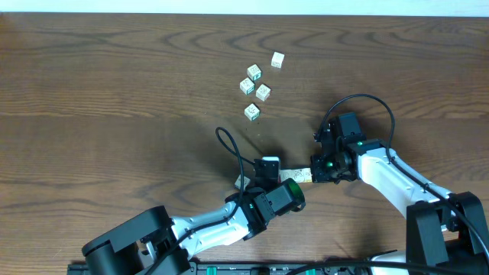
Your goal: Lift 5 blocks
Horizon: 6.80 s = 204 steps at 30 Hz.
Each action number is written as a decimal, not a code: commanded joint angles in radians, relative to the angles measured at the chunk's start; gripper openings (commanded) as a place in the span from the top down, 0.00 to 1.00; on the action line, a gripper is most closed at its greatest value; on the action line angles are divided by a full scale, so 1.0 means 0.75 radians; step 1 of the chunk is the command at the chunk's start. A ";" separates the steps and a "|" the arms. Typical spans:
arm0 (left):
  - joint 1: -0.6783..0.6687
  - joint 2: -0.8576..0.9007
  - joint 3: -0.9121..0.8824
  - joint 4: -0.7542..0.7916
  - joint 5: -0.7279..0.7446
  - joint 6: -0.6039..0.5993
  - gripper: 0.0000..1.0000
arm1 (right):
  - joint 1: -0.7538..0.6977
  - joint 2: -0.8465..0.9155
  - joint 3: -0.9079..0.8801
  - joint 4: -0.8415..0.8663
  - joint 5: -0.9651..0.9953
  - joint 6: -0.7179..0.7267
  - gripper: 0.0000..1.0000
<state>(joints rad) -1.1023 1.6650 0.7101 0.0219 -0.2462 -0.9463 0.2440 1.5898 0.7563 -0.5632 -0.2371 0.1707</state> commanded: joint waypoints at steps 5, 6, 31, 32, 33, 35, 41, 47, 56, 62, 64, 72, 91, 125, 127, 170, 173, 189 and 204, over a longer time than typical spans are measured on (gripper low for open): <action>0.006 0.014 -0.007 0.003 -0.009 -0.007 0.86 | 0.009 0.008 -0.008 0.004 -0.021 -0.020 0.99; 0.005 0.014 -0.007 0.003 0.007 -0.007 0.87 | 0.009 0.008 -0.008 0.004 -0.021 -0.020 0.99; 0.105 -0.324 -0.007 -0.623 -0.158 -0.024 0.92 | 0.009 0.008 -0.008 -0.008 -0.020 -0.025 0.99; 0.142 -0.322 -0.007 -0.622 -0.157 0.005 0.92 | 0.009 0.008 -0.008 -0.008 -0.021 -0.025 0.99; 0.179 -0.322 -0.007 -0.621 -0.157 0.027 0.92 | 0.009 0.008 -0.008 -0.009 -0.020 -0.025 0.99; 0.261 -0.322 -0.007 -0.615 -0.144 0.078 0.92 | 0.009 0.008 -0.008 -0.009 -0.020 -0.025 0.99; 0.436 -0.295 -0.007 -0.595 -0.084 0.260 0.92 | 0.009 0.008 -0.008 -0.009 -0.020 -0.025 0.99; 0.465 -0.229 -0.007 -0.583 0.023 0.316 0.93 | 0.009 0.008 -0.008 -0.009 -0.020 -0.025 0.99; 0.458 -0.133 -0.007 -0.525 0.166 0.421 0.92 | 0.009 0.008 -0.008 -0.012 -0.020 -0.025 0.99; 0.447 -0.128 -0.007 -0.519 0.251 0.434 0.93 | 0.009 0.008 -0.008 -0.011 -0.020 -0.025 0.99; 0.429 -0.128 -0.007 -0.504 0.279 0.434 0.92 | 0.009 0.008 -0.008 -0.011 -0.021 -0.025 0.99; 0.347 -0.128 -0.007 -0.455 0.284 0.419 0.93 | 0.009 0.008 -0.008 -0.011 -0.021 -0.025 0.99; 0.346 -0.128 -0.007 -0.301 0.282 0.367 0.92 | 0.009 0.008 -0.008 -0.011 -0.021 -0.025 0.99; 0.226 -0.128 -0.007 -0.363 0.311 0.251 0.92 | 0.009 0.008 -0.008 -0.011 -0.020 -0.025 0.99; 0.226 -0.128 -0.007 -0.343 0.293 0.251 0.92 | 0.009 0.008 -0.008 -0.011 -0.020 -0.025 0.99; 0.186 -0.158 -0.007 -0.502 0.276 0.187 0.93 | 0.009 0.008 -0.008 -0.011 -0.020 -0.025 0.99; 0.190 -0.158 -0.007 -0.601 0.150 0.115 0.92 | 0.009 0.008 -0.008 -0.012 -0.020 -0.026 0.99; 0.364 -0.155 -0.007 -0.285 0.159 0.240 0.92 | 0.009 0.008 -0.008 -0.016 -0.020 -0.025 0.99; 0.364 -0.155 -0.007 -0.259 0.260 0.315 0.93 | 0.009 0.008 -0.008 -0.016 -0.021 -0.025 0.99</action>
<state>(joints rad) -0.8330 1.5524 0.7071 -0.1738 -0.0654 -0.7341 0.2443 1.5898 0.7509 -0.5751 -0.2401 0.1665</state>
